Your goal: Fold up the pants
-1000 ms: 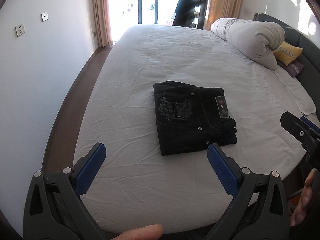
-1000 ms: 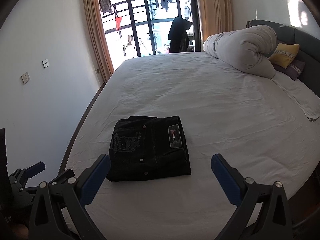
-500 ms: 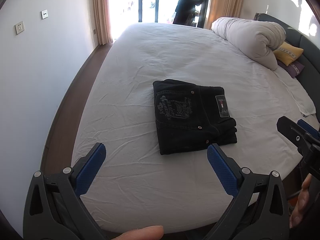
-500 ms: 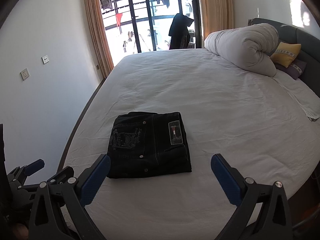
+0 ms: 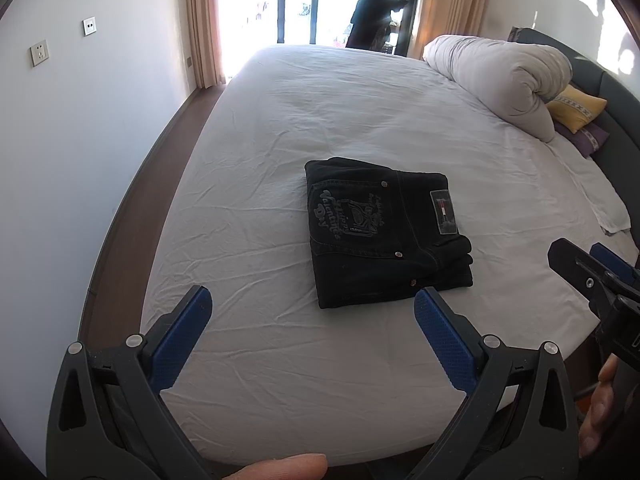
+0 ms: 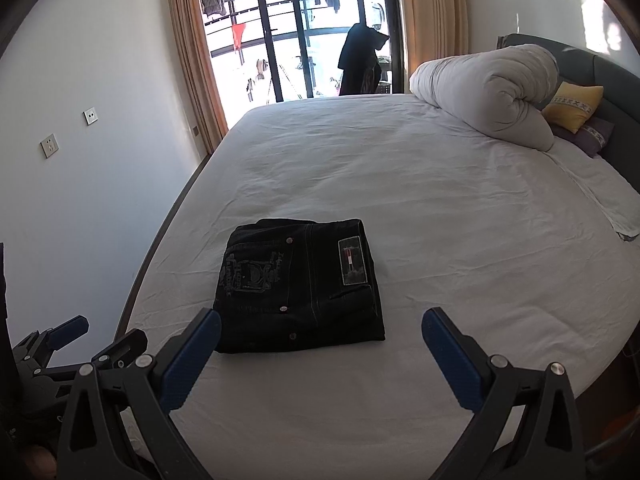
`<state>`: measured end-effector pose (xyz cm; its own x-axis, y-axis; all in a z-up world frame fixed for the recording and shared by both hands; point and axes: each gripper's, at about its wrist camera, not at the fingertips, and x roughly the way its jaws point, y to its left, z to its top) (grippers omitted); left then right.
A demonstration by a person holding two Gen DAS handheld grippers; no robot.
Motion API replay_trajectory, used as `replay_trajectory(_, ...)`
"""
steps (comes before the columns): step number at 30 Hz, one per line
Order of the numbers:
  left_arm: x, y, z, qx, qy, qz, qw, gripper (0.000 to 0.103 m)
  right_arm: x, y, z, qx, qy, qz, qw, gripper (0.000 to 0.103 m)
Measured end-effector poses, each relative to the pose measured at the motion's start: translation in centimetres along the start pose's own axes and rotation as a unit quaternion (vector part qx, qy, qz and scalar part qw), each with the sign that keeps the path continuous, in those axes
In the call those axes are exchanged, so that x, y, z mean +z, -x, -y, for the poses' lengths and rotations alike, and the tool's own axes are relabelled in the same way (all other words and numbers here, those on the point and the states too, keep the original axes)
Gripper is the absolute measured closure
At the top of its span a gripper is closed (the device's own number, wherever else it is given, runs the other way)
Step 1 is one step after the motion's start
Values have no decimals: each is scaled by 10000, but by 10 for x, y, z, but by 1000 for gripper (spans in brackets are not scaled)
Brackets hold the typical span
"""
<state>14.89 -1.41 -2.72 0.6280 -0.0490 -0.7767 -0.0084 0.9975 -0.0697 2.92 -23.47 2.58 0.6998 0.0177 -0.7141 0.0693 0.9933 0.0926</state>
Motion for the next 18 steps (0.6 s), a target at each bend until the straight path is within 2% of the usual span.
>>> replay_trajectory(18,-2,-2,3,0,5,-17,10000,0,-5,-2,0,15,5,-28,10000,0)
